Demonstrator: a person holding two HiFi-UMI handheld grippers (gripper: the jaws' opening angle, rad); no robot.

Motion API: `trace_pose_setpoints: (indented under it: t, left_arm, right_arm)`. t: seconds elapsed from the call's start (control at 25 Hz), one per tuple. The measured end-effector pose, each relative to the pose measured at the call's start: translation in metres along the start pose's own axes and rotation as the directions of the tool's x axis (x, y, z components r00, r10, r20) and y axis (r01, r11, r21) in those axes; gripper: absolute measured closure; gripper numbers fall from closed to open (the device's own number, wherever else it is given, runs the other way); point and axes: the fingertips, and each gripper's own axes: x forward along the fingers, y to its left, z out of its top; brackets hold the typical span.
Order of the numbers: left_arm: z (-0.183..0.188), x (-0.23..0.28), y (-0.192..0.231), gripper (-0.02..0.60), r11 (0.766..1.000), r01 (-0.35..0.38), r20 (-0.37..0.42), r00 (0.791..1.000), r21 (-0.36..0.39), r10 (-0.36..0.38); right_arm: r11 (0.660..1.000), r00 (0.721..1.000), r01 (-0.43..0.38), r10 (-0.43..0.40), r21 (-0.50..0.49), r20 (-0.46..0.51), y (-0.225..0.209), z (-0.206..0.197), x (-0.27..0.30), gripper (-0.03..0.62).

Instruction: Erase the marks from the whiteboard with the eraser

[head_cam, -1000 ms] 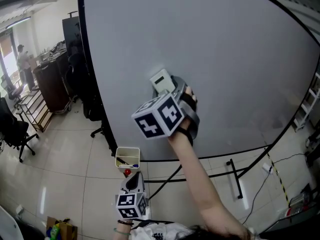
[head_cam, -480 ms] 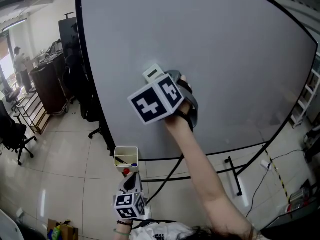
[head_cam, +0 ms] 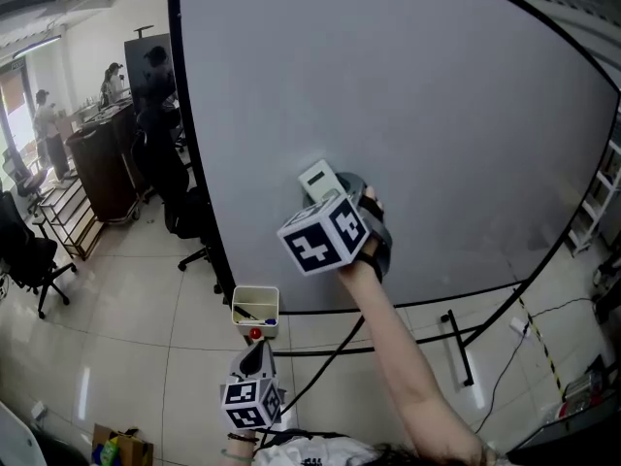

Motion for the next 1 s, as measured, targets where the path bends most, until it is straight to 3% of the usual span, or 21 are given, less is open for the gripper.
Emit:
trace_pose_setpoints:
  t: [0.12,0.2,0.32,0.44,0.52,0.64,0.76,0.84,0.92,1.0]
  left_arm:
    - [-0.002,-0.001,-0.001,0.584,1.0,0.006,-0.002,1.0,0.004,-0.006]
    - [0.001,-0.001,-0.003,0.584,1.0,0.018,-0.001,1.0,0.006,-0.018]
    - [0.006,0.002,-0.006,0.584,0.999,0.037,-0.007,0.999,0.024,-0.037]
    - [0.007,0.003,-0.009,0.584,0.998,0.047,-0.013,0.999,0.036,-0.046]
    - [0.008,0.003,-0.014,0.584,0.997,0.057,-0.025,0.998,0.049,-0.056]
    - [0.008,0.004,-0.021,0.584,0.996,0.073,-0.033,0.997,0.053,-0.072]
    - [-0.002,0.008,-0.023,0.584,0.995,0.087,-0.054,0.995,0.058,-0.084]
    - [-0.004,0.01,-0.025,0.584,0.994,0.095,-0.061,0.994,0.061,-0.091]
    - [0.0,0.011,-0.03,0.584,0.993,0.104,-0.053,0.994,0.063,-0.1]
    - [0.002,0.011,-0.032,0.584,0.992,0.107,-0.042,0.994,0.061,-0.105]
  right_arm:
    - [0.995,0.994,0.043,-0.051,0.088,0.098,-0.045,0.058,-0.021,0.316]
    - [0.992,0.993,0.035,-0.048,0.121,0.104,-0.045,0.063,-0.023,0.316]
    - [0.995,0.999,0.033,-0.036,0.097,0.035,-0.008,0.011,-0.002,0.315]
    - [0.993,0.998,-0.04,0.047,0.112,-0.053,0.034,-0.047,0.018,0.315]
    - [0.987,0.995,-0.079,0.087,0.138,-0.052,0.036,-0.048,0.017,0.316]
    - [0.98,0.998,-0.062,0.056,0.189,0.038,-0.006,0.004,-0.001,0.316]
    - [0.968,0.995,-0.099,0.091,0.229,0.045,-0.024,0.034,-0.014,0.318]
    - [0.98,0.998,-0.045,0.033,0.196,0.062,-0.015,0.022,-0.01,0.316]
    - [0.991,1.0,0.003,-0.004,0.137,0.009,0.005,-0.014,0.004,0.315]
    - [0.989,0.997,-0.047,0.055,0.143,-0.049,0.032,-0.052,0.018,0.315]
